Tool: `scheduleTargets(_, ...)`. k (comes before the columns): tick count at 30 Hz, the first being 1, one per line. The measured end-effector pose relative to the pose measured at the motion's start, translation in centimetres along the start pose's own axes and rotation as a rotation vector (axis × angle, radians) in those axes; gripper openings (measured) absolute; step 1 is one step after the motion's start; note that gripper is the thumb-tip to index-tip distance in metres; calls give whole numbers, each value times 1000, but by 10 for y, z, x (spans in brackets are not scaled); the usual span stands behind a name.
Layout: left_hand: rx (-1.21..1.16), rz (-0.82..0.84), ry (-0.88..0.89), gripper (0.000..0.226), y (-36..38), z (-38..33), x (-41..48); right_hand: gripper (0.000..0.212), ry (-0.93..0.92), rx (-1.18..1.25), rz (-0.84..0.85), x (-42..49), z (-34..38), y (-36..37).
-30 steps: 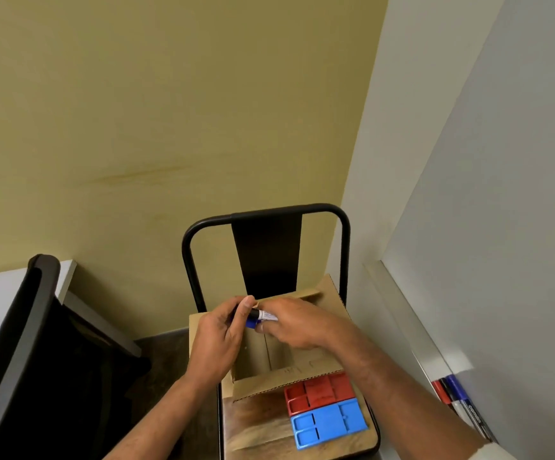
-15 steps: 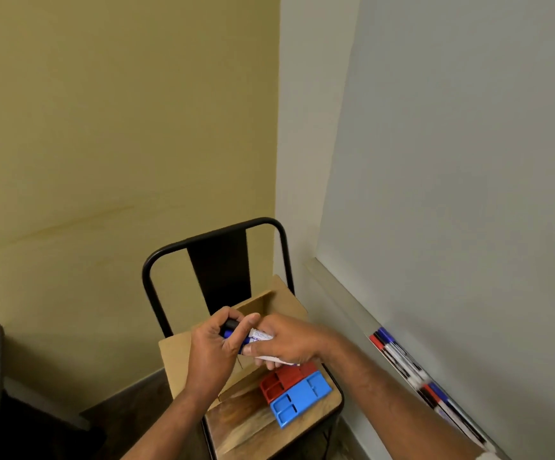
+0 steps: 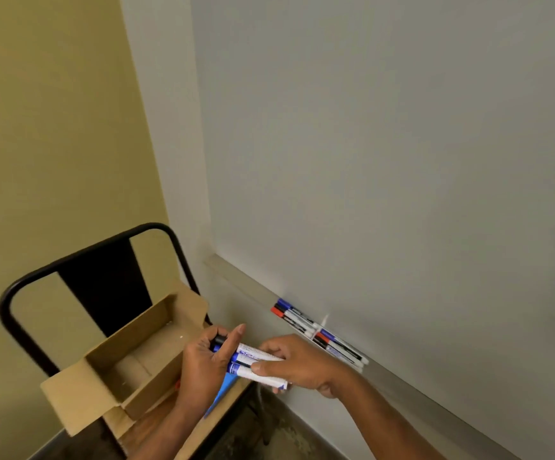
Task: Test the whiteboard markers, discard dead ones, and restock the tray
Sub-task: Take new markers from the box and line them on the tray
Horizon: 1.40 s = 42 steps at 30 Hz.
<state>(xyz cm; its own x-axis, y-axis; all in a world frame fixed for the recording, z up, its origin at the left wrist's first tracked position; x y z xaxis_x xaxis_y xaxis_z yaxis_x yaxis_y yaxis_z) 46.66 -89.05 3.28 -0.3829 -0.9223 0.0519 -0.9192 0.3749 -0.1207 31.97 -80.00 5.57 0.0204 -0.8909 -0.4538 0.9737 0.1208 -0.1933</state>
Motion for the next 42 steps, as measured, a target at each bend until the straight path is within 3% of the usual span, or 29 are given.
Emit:
scheduleTargets(4, 13, -11, -23, 29, 52, 7, -10, 19, 21, 326, -268, -44, -51, -34)
scheduleTargets(11, 54, 17, -53, 32, 155, 9, -33, 18, 27, 682, -704, -103, -126, -80)
scheduleTargets(15, 76, 93, -98, 27, 199, 15, -42, 19, 5, 748, -825, -129, -155, -99)
scheduleTargets(20, 45, 185, -178, 39, 247, 23, -50, 16, -3, 756, -968, -151, -190, -118)
scheduleTargets(26, 116, 373, -294, 46, 296, 48, -50, 13, 30, 791, -1078, -162, -228, -134)
scheduleTargets(30, 123, 410, -311, 44, 316, 54, -51, 11, 52, 833, -1130, -168, -250, -148)
scheduleTargets(33, 253, 388, -243, 32, 322, 56, -58, 10, 68, 819, -1180, -168, -264, -155)
scheduleTargets(37, 562, 376, 35, 50, 327, 53, -79, 10, 93, 788, -1241, -162, -281, -164)
scheduleTargets(42, 904, 718, 328, 61, 344, 77, -114, 15, 124, 720, -1275, -148, -296, -172)
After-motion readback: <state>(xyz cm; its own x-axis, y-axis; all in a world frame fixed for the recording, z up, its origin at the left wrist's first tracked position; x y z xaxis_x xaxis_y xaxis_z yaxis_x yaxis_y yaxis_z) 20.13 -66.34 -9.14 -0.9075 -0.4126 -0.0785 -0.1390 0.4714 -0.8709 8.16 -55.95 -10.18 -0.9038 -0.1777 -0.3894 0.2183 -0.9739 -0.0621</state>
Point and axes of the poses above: each hand's wrist, its own x-axis towards the middle knuckle, its own y-axis out of the palm, z = x × y, the point moved 5 cm from there along x, towards the middle knuckle, and after that the axes turned 1 degree about z, right-handed, at the moved point
